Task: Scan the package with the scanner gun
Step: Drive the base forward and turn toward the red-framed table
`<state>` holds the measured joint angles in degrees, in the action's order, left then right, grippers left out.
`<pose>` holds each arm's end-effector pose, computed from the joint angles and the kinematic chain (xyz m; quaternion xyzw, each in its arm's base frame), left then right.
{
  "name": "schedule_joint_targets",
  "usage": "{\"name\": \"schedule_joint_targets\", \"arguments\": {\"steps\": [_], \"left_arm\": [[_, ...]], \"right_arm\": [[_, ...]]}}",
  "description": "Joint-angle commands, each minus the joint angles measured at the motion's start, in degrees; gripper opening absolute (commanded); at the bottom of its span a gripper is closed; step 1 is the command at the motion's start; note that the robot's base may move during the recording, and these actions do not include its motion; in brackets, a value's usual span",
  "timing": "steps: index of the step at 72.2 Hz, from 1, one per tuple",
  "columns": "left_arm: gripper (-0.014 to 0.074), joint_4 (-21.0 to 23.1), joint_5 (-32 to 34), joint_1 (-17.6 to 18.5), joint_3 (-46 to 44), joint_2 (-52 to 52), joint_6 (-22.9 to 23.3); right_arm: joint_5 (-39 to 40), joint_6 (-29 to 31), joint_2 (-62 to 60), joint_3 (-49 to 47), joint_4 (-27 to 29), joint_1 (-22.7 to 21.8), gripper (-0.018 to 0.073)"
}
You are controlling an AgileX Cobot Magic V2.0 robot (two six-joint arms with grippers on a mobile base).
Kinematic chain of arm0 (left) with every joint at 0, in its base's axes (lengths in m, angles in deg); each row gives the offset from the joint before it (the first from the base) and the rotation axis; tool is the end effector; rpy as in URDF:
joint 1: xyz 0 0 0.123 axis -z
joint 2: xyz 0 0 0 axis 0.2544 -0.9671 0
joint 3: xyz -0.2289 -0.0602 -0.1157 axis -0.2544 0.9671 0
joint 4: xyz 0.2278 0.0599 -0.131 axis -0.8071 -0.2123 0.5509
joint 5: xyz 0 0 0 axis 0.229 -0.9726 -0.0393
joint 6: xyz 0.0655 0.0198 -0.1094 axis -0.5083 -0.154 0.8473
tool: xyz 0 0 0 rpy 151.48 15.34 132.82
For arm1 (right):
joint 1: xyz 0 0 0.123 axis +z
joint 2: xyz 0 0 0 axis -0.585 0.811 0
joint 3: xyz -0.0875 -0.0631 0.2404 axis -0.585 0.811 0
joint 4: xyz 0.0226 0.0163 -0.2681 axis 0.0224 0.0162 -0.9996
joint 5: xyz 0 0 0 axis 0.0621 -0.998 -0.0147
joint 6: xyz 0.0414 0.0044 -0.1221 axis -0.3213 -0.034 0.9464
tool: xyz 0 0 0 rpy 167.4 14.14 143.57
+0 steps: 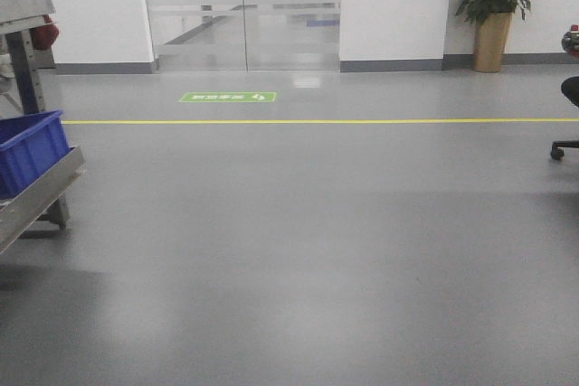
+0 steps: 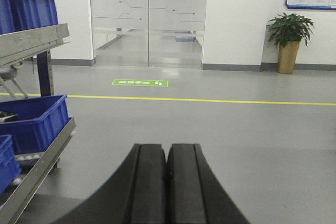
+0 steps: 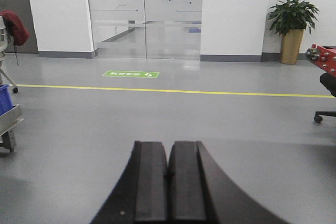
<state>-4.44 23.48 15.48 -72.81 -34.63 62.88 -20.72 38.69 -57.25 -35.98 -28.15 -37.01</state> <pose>0.1344 -0.0015 0.2131 0.0043 0.6839 -0.0032 0.7296 0.1345 -0.0023 0.2088 0.0283 0.6966 0.0169 0.7167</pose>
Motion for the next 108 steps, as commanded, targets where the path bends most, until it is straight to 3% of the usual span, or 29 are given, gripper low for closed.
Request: {"name": "schedule_joint_targets", "arguments": {"steps": [1,108], "left_arm": [[-0.0111,-0.08,1.05,0.28,-0.09,0.16,-0.12],[-0.0111,-0.08,1.05,0.28,-0.09,0.16,-0.12]], "right_arm": [[1.15,0.21,-0.16,-0.01,0.01,-0.35,-0.0162],[1.15,0.21,-0.16,-0.01,0.01,-0.35,-0.0162]]}}
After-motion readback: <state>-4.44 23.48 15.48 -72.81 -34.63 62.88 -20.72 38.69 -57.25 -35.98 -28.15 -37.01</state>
